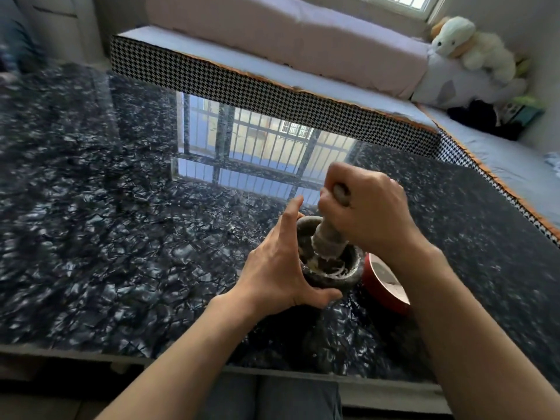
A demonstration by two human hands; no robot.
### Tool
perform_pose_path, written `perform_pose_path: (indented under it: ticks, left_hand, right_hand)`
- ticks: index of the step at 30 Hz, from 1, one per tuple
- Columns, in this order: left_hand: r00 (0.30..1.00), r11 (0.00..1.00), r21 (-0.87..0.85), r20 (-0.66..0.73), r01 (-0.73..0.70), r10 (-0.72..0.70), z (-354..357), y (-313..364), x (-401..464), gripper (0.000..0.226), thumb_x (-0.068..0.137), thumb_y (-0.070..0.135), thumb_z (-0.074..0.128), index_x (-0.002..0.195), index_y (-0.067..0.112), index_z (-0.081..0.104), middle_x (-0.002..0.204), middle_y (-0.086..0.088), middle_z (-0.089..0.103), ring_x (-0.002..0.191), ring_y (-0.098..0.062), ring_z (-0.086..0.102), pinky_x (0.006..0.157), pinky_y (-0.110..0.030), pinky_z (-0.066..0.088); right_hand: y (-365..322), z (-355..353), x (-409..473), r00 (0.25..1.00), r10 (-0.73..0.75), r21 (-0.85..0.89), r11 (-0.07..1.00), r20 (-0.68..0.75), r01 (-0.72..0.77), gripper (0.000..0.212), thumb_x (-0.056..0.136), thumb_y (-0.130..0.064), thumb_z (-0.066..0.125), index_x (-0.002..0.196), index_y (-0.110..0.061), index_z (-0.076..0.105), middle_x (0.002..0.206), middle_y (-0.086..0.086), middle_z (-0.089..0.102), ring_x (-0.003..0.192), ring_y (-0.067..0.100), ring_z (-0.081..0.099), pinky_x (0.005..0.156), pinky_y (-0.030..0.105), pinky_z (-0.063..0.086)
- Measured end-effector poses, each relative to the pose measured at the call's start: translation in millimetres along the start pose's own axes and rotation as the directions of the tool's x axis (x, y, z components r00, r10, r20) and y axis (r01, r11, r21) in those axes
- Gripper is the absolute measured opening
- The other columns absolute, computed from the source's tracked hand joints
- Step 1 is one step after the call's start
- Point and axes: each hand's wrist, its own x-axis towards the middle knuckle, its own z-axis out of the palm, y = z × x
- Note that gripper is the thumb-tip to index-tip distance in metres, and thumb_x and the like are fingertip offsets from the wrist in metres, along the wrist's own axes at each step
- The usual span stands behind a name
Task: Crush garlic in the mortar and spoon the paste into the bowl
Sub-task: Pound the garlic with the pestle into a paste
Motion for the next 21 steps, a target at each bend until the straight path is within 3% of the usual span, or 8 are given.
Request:
perform_pose_path:
  ticks: [2,6,9,12,14,16,18,21]
  left_hand:
    - [1.000,1.000,0.010,0.006,0.009,-0.009,0,0,1,0.134,0.047,0.048,0.083,0.144,0.028,-0.008,0.147,0.002,0.030,0.130,-0.015,0.037,0.102,-0.035,0.035]
    - [0.999,0.999,0.023,0.035,0.023,-0.024,1,-1,3,0.135,0.048,0.050,0.082,0.145,0.023,-0.010,0.149,0.004,0.027,0.133,-0.014,0.033,0.104,-0.034,0.034]
    - [0.999,0.999,0.035,0.036,0.018,-0.019,1,0,3,0.135,0.048,0.051,0.081,0.146,0.020,-0.007,0.149,0.002,0.027,0.132,-0.014,0.033,0.106,-0.035,0.033]
    - [0.999,0.999,0.038,0.030,0.012,-0.014,1,-1,3,0.135,0.047,0.052,0.081,0.146,0.018,-0.004,0.146,0.000,0.031,0.130,-0.016,0.037,0.104,-0.039,0.035]
    - [0.999,0.999,0.043,0.035,0.013,-0.014,2,-1,3,0.135,0.047,0.053,0.081,0.146,0.018,-0.005,0.146,0.000,0.031,0.130,-0.015,0.036,0.104,-0.039,0.035]
    - [0.999,0.999,0.048,0.038,0.015,-0.016,2,0,2,0.134,0.049,0.052,0.080,0.146,0.019,-0.007,0.147,0.002,0.030,0.131,-0.014,0.034,0.104,-0.036,0.035]
    - [0.999,0.999,0.048,0.031,0.014,-0.015,2,1,2,0.133,0.050,0.051,0.080,0.146,0.020,-0.008,0.148,0.004,0.028,0.133,-0.013,0.032,0.103,-0.032,0.033]
    - [0.999,0.998,0.058,0.033,0.010,-0.012,2,1,2,0.133,0.050,0.052,0.080,0.145,0.020,-0.007,0.148,0.004,0.027,0.133,-0.013,0.031,0.105,-0.032,0.033]
  right_hand:
    - [-1,-5,2,1.000,0.012,-0.010,1.000,0.008,-0.012,0.011,0.076,-0.024,0.054,0.067,-0.020,0.048,0.055,-0.004,0.046,0.046,0.014,0.039,0.049,0.016,0.021]
    - [-6,17,-12,0.970,-0.014,-0.127,0.991,0.241,0.046,0.016,0.079,-0.026,0.053,0.071,-0.024,0.040,0.063,-0.005,0.049,0.055,0.023,0.043,0.046,0.024,0.019]
    - [-1,5,-6,0.989,0.002,-0.107,0.994,0.148,0.014,0.013,0.079,-0.026,0.053,0.069,-0.022,0.046,0.058,-0.004,0.047,0.051,0.020,0.040,0.047,0.023,0.020]
    - [2,-13,4,0.997,0.067,-0.006,0.998,-0.030,-0.067,0.011,0.078,-0.018,0.058,0.069,-0.019,0.051,0.053,-0.005,0.043,0.046,0.003,0.036,0.049,0.016,0.020]
    - [-2,-8,-1,0.998,0.058,-0.054,0.997,0.026,-0.057,0.014,0.078,-0.022,0.056,0.069,-0.022,0.046,0.052,-0.009,0.039,0.046,0.002,0.036,0.048,0.018,0.019]
    - [-7,9,-12,0.986,0.050,-0.096,0.995,0.159,-0.035,0.013,0.078,-0.030,0.050,0.069,-0.023,0.043,0.056,-0.008,0.043,0.048,0.018,0.042,0.050,0.025,0.021]
    - [-5,18,-15,0.972,0.038,-0.118,0.993,0.231,-0.010,0.014,0.080,-0.031,0.050,0.071,-0.024,0.041,0.063,-0.005,0.049,0.057,0.022,0.043,0.054,0.028,0.024]
    - [-3,3,-5,0.991,0.006,-0.113,0.994,0.130,0.009,0.016,0.081,-0.024,0.055,0.069,-0.022,0.044,0.059,-0.005,0.047,0.053,0.020,0.042,0.048,0.023,0.022]
